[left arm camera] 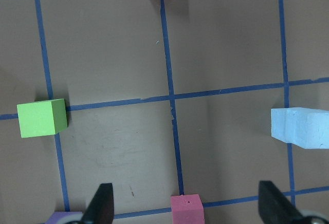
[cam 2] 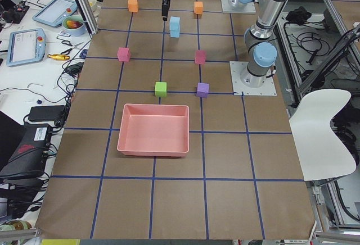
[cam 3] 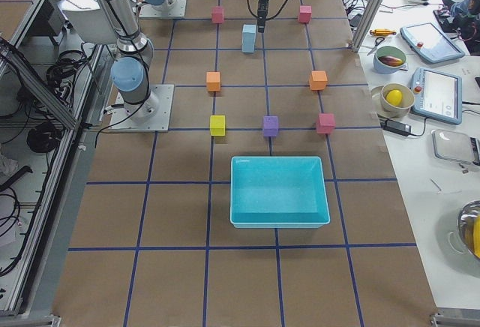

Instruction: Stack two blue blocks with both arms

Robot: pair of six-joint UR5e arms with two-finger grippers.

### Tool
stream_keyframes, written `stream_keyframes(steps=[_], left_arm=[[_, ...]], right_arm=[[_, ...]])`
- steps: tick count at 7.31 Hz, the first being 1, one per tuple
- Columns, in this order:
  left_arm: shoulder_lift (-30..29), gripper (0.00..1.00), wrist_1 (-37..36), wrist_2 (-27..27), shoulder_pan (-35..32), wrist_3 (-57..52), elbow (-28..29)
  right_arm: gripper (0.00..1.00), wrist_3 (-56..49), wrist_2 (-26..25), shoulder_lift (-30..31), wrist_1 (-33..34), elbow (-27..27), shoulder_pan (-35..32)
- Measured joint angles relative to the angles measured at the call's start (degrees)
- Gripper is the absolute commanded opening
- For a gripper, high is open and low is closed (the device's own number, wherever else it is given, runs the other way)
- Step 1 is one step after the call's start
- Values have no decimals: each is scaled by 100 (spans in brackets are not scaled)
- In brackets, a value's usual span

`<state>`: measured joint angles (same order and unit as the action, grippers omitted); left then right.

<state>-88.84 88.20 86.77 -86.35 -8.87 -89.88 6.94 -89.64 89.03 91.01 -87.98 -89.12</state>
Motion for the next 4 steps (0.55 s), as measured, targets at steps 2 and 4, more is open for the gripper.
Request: stream_keyframes(steps=[2, 4], left_arm=[[63, 100, -34, 46, -6, -11, -161], [175, 100, -34, 352, -12, -57, -159]], right_arm=[[100, 0, -8, -5, 12, -7, 0], [100, 0, -15, -8, 13, -14, 0]])
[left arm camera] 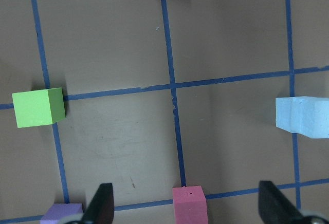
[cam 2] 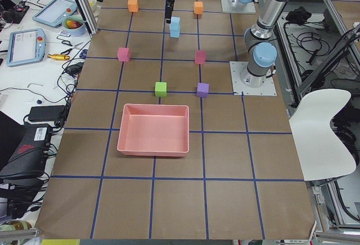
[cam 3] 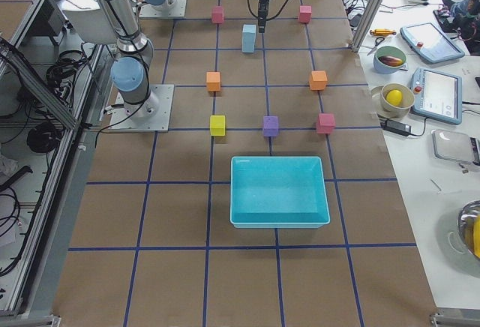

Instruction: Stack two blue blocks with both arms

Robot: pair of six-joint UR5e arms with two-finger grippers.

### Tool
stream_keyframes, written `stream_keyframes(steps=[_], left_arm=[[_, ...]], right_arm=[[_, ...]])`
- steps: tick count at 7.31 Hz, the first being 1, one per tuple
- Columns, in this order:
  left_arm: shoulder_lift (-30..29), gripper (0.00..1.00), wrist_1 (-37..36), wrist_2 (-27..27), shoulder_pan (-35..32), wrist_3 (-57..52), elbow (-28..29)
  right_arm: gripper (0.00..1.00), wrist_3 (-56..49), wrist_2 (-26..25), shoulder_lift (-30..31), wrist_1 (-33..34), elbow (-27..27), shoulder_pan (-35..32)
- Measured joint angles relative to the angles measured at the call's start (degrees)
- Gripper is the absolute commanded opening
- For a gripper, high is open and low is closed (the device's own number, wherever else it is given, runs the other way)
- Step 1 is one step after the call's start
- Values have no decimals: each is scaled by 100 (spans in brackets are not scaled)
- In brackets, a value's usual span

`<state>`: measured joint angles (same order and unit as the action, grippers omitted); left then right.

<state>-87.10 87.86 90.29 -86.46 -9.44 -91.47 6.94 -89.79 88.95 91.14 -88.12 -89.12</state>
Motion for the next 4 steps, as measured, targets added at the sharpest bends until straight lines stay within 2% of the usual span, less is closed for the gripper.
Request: stream_keyframes(steps=[4], left_arm=[[24, 100, -6, 70, -2, -15, -22]], right_arm=[[100, 0, -15, 8, 0, -16, 3]])
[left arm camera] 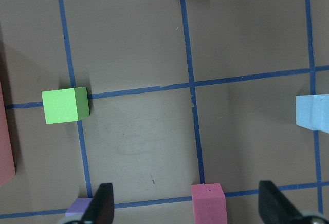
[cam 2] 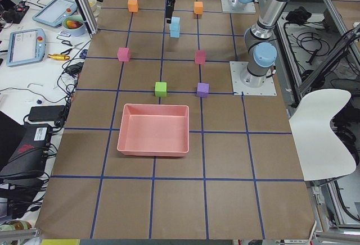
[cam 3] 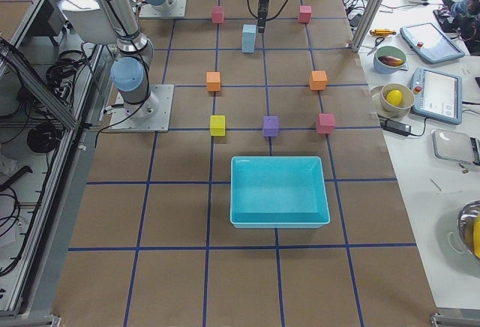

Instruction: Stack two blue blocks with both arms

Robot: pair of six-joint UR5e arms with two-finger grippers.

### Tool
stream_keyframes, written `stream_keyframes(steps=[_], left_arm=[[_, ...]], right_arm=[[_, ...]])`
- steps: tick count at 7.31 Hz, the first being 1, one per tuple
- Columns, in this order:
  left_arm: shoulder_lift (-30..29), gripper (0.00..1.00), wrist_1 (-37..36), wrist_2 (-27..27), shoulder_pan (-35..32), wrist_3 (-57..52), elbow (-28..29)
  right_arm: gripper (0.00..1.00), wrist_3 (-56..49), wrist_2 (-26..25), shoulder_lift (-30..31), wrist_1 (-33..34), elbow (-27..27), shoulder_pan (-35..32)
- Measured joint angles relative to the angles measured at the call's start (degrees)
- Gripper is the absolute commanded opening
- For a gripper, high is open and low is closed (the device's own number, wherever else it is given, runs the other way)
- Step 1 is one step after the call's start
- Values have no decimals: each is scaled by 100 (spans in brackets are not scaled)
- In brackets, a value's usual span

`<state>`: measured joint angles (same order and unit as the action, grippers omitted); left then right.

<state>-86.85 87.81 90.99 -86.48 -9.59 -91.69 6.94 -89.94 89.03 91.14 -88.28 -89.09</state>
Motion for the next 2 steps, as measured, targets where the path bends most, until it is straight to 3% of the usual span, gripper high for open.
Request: stream_keyframes(steps=[2], left_arm=[[-5, 100, 0, 6, 0, 5, -29]], right_arm=[[100, 0, -5, 0, 6, -10, -1]])
